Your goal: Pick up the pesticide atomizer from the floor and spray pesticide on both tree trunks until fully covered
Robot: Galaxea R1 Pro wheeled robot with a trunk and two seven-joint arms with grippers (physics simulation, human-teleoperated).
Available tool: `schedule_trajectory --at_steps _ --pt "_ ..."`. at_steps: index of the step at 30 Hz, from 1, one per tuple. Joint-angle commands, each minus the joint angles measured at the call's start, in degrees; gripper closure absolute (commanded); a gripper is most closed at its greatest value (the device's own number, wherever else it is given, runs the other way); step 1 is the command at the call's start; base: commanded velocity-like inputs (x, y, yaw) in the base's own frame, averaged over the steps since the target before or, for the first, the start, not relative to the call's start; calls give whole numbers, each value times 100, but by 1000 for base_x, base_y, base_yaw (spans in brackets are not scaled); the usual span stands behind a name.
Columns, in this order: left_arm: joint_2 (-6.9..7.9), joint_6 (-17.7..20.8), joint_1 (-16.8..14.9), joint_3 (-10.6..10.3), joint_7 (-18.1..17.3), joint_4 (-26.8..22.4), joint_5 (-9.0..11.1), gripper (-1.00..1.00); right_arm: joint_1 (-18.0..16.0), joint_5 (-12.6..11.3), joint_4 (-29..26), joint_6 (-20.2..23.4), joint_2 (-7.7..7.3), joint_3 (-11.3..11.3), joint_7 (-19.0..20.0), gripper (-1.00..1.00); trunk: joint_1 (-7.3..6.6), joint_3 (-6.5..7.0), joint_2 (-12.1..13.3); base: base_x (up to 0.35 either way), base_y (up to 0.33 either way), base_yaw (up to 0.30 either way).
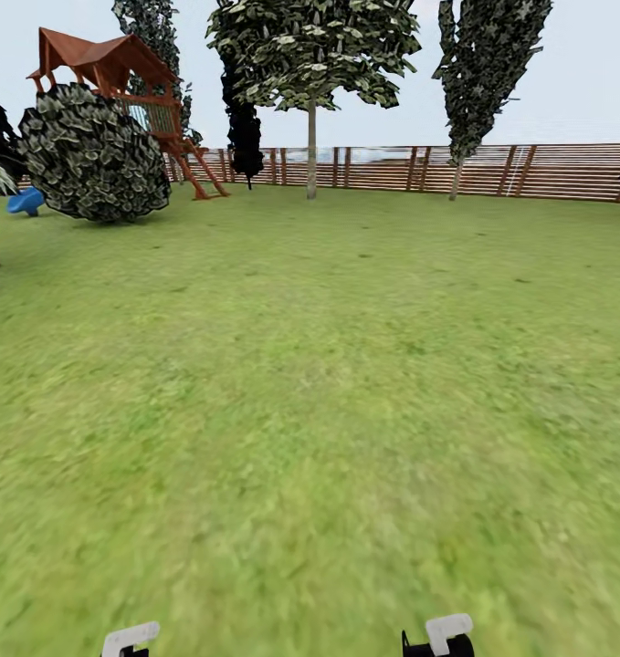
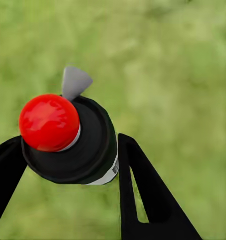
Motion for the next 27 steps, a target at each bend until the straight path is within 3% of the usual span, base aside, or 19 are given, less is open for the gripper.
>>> schedule_trajectory --at_steps 1,27 --pt "0 -21 -4 10 16 7 -30 100 -3 37 6 2 1 44 -60 -100 3 -5 -2 340 0 0" --pt "0 -21 -4 10 16 4 -30 100 -5 37 6 2 1 44 -60 -100 3 -5 -2 340 0 0"
